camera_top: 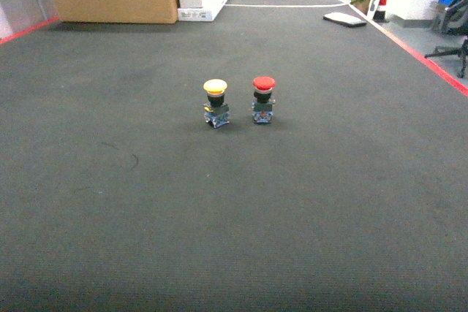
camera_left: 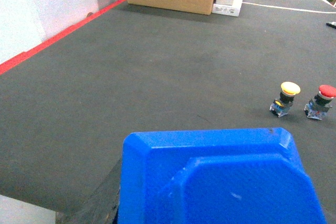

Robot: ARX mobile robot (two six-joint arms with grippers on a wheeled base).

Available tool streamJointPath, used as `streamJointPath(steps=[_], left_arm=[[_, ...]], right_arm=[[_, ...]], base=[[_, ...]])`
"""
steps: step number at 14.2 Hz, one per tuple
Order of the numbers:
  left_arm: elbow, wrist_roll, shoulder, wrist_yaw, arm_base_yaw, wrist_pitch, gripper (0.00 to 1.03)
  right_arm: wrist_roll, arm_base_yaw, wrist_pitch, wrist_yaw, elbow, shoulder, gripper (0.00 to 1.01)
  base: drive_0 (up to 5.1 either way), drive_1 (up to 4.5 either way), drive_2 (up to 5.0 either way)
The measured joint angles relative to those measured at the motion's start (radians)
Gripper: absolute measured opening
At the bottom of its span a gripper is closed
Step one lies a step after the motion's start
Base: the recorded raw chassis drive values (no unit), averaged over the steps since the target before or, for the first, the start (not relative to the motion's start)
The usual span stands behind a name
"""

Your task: Pick blue part to blue bin on bottom shelf

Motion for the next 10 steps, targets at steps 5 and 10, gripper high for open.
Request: streamJointPath(steps=[5,10], left_arm=[[0.0,0.0,-0.01,-0.005,0.004,0.0,0.44],[0.0,0.0,-0.005,-0.004,0.004,0.001,0.44]], right_arm=[[0.0,0.0,-0.001,0.0,0.0,0.0,0.98],[0.0,0.0,0.001,0.0,0.0,0.0,0.98]], base=[[-0.3,-2.79,2.1],[-1.8,-1.75,-1.8]])
